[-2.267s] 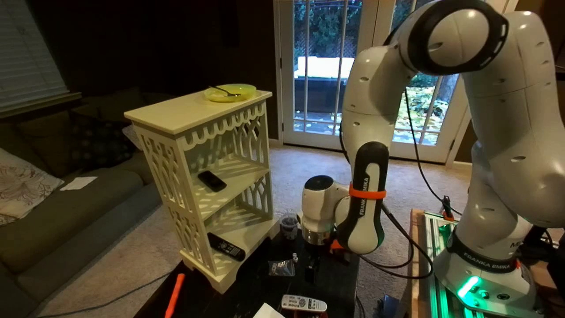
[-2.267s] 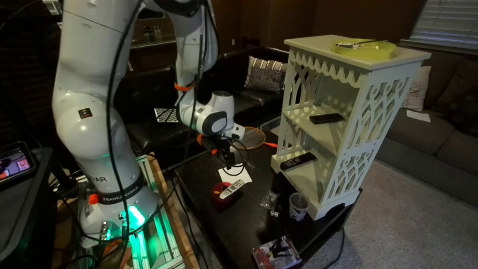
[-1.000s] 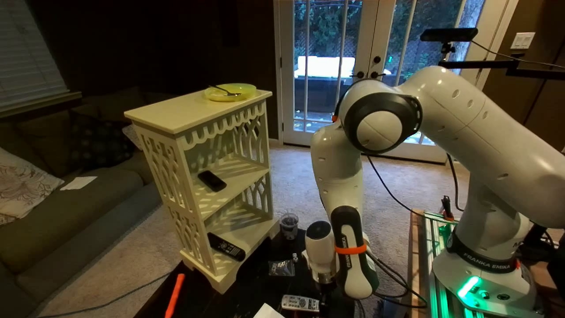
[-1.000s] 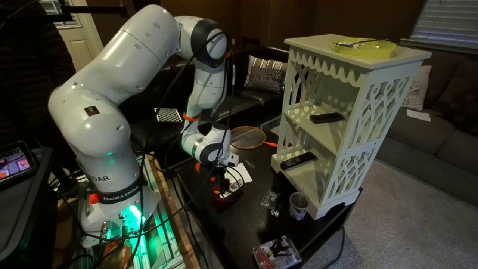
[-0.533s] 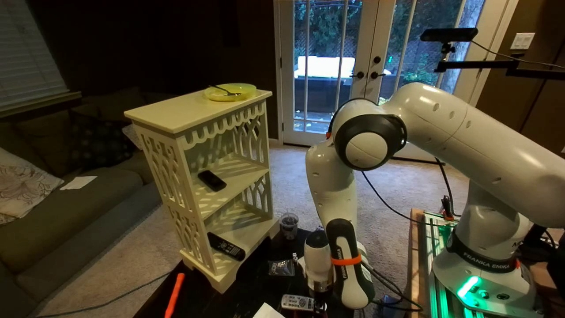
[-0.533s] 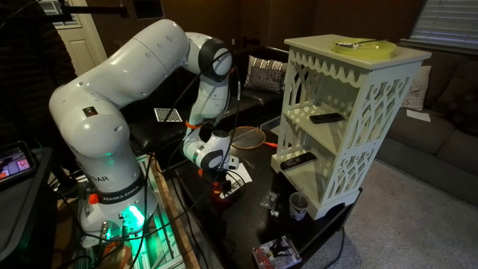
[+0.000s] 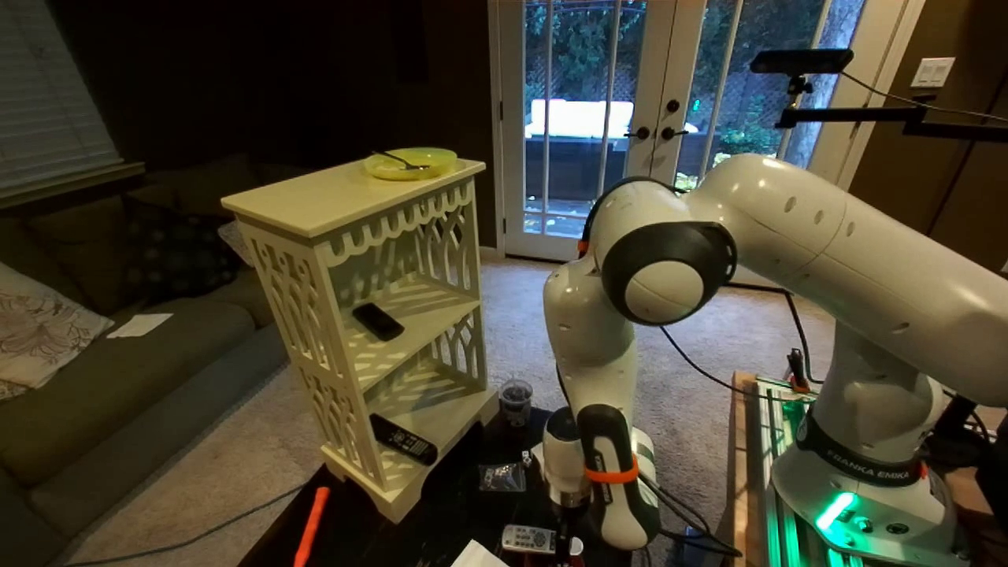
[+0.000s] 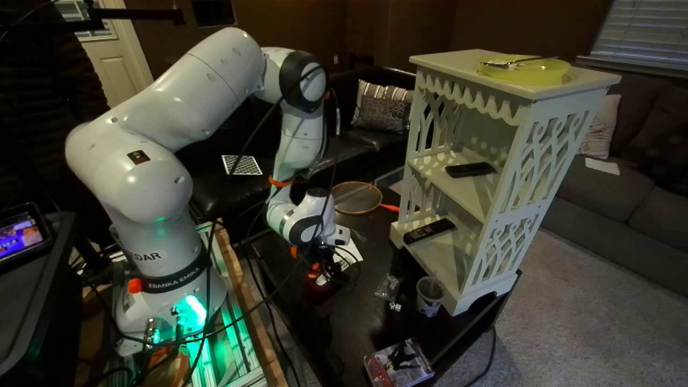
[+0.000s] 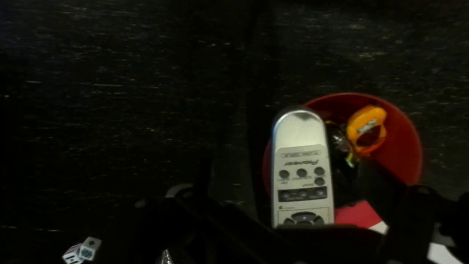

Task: Put the grey remote on top of the shelf

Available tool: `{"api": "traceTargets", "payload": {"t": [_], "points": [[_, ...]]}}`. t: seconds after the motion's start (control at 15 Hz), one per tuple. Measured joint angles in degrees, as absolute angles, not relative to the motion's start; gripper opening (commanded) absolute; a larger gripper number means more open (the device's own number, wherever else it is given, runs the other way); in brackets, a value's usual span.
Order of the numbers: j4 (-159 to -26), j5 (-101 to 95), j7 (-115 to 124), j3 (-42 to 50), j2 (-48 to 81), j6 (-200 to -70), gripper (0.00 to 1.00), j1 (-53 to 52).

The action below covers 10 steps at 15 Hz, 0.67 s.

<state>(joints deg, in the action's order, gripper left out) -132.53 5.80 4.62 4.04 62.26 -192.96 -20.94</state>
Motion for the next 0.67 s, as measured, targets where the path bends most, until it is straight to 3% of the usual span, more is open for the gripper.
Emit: {"api": "traceTargets", "payload": {"t": [0.2, 0.67], "points": [[-132.18, 8.42, 6.04, 6.82, 63.05, -192.56, 1.0, -27.26], [-132.11, 8.16, 5.55, 6.17, 63.3, -193.29, 1.0, -26.24]]}}
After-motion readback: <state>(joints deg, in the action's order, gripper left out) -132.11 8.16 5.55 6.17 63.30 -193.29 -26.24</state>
